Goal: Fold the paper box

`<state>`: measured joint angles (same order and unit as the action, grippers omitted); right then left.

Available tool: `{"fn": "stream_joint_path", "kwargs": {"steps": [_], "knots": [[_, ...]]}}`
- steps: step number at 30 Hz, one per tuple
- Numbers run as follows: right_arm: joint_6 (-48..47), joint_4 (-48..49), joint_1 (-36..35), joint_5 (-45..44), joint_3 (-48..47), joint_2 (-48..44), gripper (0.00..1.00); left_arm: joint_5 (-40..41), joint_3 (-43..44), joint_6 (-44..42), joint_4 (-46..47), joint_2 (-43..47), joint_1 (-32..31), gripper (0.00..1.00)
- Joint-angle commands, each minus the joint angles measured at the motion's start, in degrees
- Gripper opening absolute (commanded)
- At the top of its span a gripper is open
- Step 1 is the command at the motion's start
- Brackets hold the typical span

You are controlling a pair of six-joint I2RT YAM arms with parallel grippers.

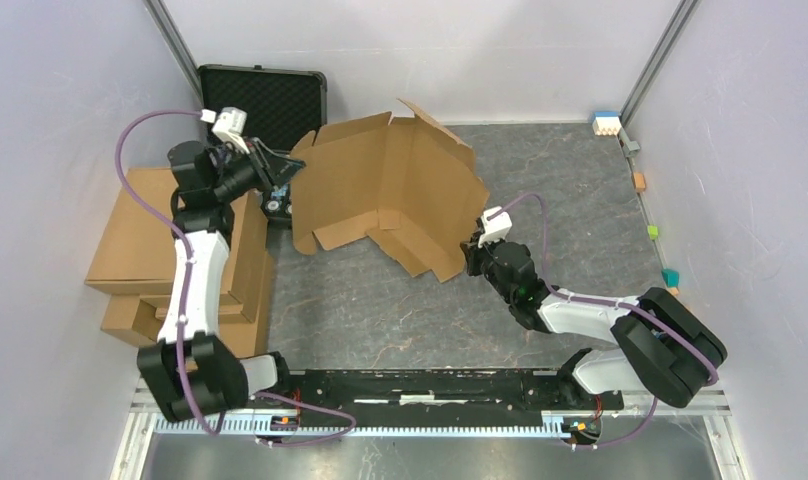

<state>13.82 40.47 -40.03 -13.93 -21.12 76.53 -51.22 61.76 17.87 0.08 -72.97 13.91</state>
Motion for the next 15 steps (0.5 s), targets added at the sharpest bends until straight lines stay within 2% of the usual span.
{"fn": "stream_joint_path", "kwargs": {"steps": [1, 2, 4, 9, 15], "knots": [[-0.55, -3.75, 0.71, -0.28, -3.73, -2.43, 0.00, 4.06, 0.71, -8.71, -15.02, 10.55, -10.21, 0.22], [-0.56, -4.77, 0.84, -1.17, -3.96, -3.09, 0.00, 8.31, 0.69, -8.91, -17.45, 12.48, -12.76, 0.11], [-0.15, -6.58, 1.19, -2.01, -4.10, -4.54, 0.00, 10.47, -0.86, -6.07, -17.73, 15.25, -18.79, 0.03], [1.37, -9.44, 1.96, -2.13, -4.45, -6.23, 0.00, 20.35, -9.09, 1.40, -13.73, 22.42, -30.94, 0.02], [8.29, -16.22, 4.46, -3.80, -6.16, -6.30, 0.00, 23.01, -18.30, 5.67, -14.10, 29.57, -33.92, 0.02]]}}
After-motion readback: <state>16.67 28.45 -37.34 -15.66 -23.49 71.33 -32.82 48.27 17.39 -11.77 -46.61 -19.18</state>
